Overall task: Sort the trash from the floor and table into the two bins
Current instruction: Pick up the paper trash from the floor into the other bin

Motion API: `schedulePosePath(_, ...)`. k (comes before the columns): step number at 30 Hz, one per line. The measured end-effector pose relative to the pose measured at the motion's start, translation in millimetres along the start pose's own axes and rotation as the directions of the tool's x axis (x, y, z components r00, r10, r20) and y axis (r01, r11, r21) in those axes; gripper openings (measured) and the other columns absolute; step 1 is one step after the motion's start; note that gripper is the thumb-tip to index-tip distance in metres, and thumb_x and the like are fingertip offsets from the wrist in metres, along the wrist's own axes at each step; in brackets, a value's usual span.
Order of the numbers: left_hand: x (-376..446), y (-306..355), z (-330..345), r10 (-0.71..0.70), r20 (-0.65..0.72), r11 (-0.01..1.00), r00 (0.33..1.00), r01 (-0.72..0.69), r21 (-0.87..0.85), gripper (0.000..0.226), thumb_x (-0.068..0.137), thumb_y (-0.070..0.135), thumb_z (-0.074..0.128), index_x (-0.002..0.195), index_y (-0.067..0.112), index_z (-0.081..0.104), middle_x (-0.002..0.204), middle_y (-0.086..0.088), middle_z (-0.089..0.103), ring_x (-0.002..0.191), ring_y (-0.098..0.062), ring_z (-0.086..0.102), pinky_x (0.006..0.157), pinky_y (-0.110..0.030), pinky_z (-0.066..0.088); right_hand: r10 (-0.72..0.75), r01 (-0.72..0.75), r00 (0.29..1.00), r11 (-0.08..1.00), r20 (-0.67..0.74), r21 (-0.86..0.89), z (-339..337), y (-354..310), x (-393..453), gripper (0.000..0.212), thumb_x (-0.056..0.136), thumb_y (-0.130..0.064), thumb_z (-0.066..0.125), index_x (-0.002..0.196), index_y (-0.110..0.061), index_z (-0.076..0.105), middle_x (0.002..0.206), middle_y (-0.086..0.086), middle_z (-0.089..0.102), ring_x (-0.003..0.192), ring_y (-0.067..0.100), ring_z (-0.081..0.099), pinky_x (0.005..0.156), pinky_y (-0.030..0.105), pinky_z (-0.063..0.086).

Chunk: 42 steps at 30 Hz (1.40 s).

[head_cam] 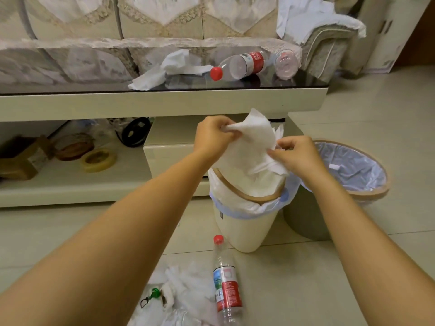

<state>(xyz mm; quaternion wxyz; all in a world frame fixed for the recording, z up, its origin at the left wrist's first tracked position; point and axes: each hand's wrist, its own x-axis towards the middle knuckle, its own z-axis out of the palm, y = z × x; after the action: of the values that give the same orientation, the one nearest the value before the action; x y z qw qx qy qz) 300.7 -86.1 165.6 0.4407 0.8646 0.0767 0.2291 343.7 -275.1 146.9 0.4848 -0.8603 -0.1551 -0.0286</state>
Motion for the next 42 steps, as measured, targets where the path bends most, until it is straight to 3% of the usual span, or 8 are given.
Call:
schedulePosePath(4,-6,-30,16,-0.129,0.001,0.984,0.992,0.128,-0.122,0.008,0.084,0.017,0.067,0.086,0.017,0.074,0.084,-0.001,0.071,0.084,-0.021,0.067,0.077,-0.042,0.058,0.091,-0.092,0.995,0.995,0.052,0.026,6,10,2,0.006,0.085,-0.013,0.068,0.088,-0.009,0.071,0.093,0.015,0.07,0.083,0.022,0.062,0.079,0.034,0.05)
schedulePosePath(8,-5,-50,29,-0.222,0.076,0.955,0.972,0.232,-0.184,0.016,0.089,0.015,0.062,0.103,0.018,0.07,0.1,-0.004,0.069,0.095,-0.024,0.064,0.086,-0.044,0.056,0.107,-0.105,0.992,0.994,0.062,-0.041,12,20,5,0.012,0.085,-0.014,0.068,0.096,-0.01,0.072,0.095,0.014,0.07,0.087,0.027,0.063,0.081,0.039,0.051)
schedulePosePath(12,-5,-56,38,-0.216,0.328,0.95,0.92,0.275,-0.147,0.046,0.097,0.015,0.05,0.142,0.02,0.038,0.143,-0.002,0.044,0.127,-0.023,0.046,0.099,-0.032,0.043,0.134,-0.132,0.991,0.987,0.02,-0.094,17,33,10,0.017,0.082,-0.018,0.07,0.098,-0.013,0.071,0.093,0.005,0.067,0.085,0.019,0.06,0.071,0.028,0.045)
schedulePosePath(15,-5,-61,44,-0.161,0.33,0.965,0.93,0.218,-0.143,0.059,0.098,0.009,0.047,0.15,0.023,0.022,0.155,0.0,0.028,0.139,-0.018,0.033,0.105,-0.03,0.034,0.141,-0.143,0.99,0.983,-0.025,-0.114,19,39,12,0.019,0.081,-0.021,0.071,0.099,-0.014,0.071,0.093,0.003,0.067,0.087,0.019,0.061,0.07,0.027,0.044)
schedulePosePath(21,-9,-74,42,-0.138,0.254,0.972,0.957,0.18,-0.149,0.053,0.098,0.009,0.048,0.147,0.022,0.033,0.15,0.001,0.039,0.136,-0.013,0.039,0.101,-0.022,0.034,0.091,-0.097,0.994,0.991,-0.068,-0.09,24,40,21,0.021,0.08,-0.018,0.072,0.1,-0.015,0.068,0.089,0.004,0.066,0.081,0.018,0.061,0.061,0.02,0.045)
schedulePosePath(27,-24,-91,14,-0.123,0.216,0.977,0.969,0.156,-0.146,0.046,0.097,0.006,0.048,0.14,0.022,0.045,0.138,0.001,0.053,0.127,-0.014,0.05,0.105,-0.035,0.043,0.038,0.0,0.986,0.973,0.161,-0.229,35,37,31,0.037,0.089,-0.011,0.059,0.125,-0.016,0.06,0.104,0.008,0.071,0.094,0.017,0.062,0.078,0.025,0.044)
schedulePosePath(33,-49,-106,-8,-0.158,0.225,0.977,0.961,0.186,-0.108,0.046,0.098,0.016,0.05,0.142,0.023,0.04,0.143,0.0,0.047,0.13,-0.015,0.046,0.102,-0.03,0.041,0.019,0.026,0.982,0.972,0.185,-0.234,47,21,23,0.03,0.094,-0.016,0.052,0.122,-0.017,0.063,0.125,0.006,0.062,0.111,0.02,0.055,0.086,0.024,0.038)
schedulePosePath(42,-126,-130,-74,-0.237,0.354,0.969,0.905,0.245,0.023,0.048,0.094,0.023,0.057,0.14,0.026,0.043,0.131,0.006,0.056,0.113,-0.006,0.057,0.089,-0.02,0.048,-0.256,0.23,0.916,0.966,0.309,0.121,83,-47,-58,0.016,0.088,-0.017,0.062,0.101,-0.018,0.071,0.091,-0.004,0.071,0.083,0.006,0.066,0.079,0.018,0.053)
